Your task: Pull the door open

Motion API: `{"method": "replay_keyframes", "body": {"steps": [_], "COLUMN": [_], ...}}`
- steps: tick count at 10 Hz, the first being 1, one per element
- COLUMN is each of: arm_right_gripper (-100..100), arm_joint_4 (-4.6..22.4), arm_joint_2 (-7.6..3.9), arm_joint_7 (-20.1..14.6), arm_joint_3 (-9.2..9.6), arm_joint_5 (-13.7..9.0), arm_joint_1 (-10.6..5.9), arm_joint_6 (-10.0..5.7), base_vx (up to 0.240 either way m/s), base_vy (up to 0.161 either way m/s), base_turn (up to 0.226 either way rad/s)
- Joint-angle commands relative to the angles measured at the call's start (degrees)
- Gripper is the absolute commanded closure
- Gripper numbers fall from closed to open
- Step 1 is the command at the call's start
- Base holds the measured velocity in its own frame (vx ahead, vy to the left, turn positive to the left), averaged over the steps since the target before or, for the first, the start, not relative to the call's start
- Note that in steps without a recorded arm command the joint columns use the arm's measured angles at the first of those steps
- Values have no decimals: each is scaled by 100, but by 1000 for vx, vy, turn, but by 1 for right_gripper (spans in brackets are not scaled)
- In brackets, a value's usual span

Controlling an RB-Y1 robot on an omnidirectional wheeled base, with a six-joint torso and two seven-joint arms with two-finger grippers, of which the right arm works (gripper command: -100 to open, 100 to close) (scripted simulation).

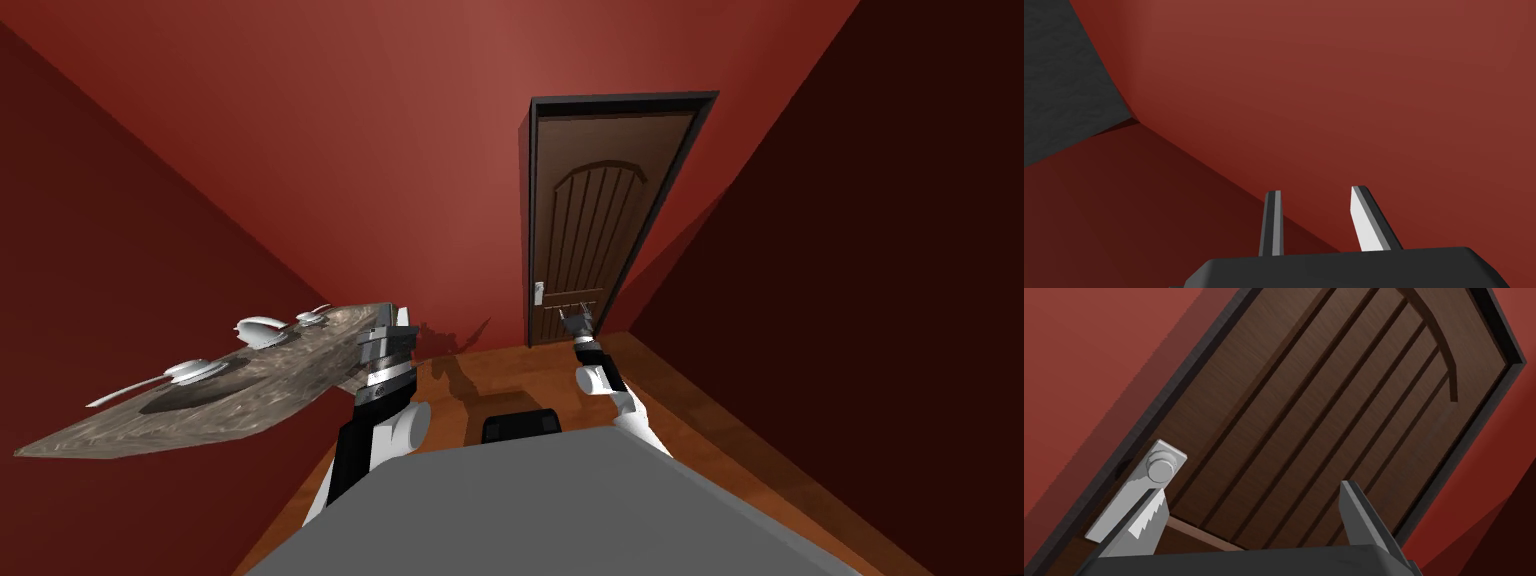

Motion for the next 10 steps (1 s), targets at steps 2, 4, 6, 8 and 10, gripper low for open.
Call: {"method": "replay_keyframes", "body": {"steps": [2, 4, 6, 8, 10], "arm_right_gripper": [-100, -100, -100, -100, -100], "arm_joint_4": [343, 773, 983, 1192, 1562], "arm_joint_2": [-119, -262, -332, -401, -533], "arm_joint_7": [-275, -607, -768, -930, -1238], "arm_joint_3": [62, 142, 181, 220, 295], "arm_joint_5": [-335, -719, -981, -1192, -1580], "arm_joint_1": [-154, -364, -466, -568, -763], "arm_joint_6": [-40, -69, -82, -96, -122], "base_vx": [62, 61, 48, 59, 58], "base_vy": [-31, -39, -32, -44, -42], "base_turn": [154, 144, 94, 136, 154]}}
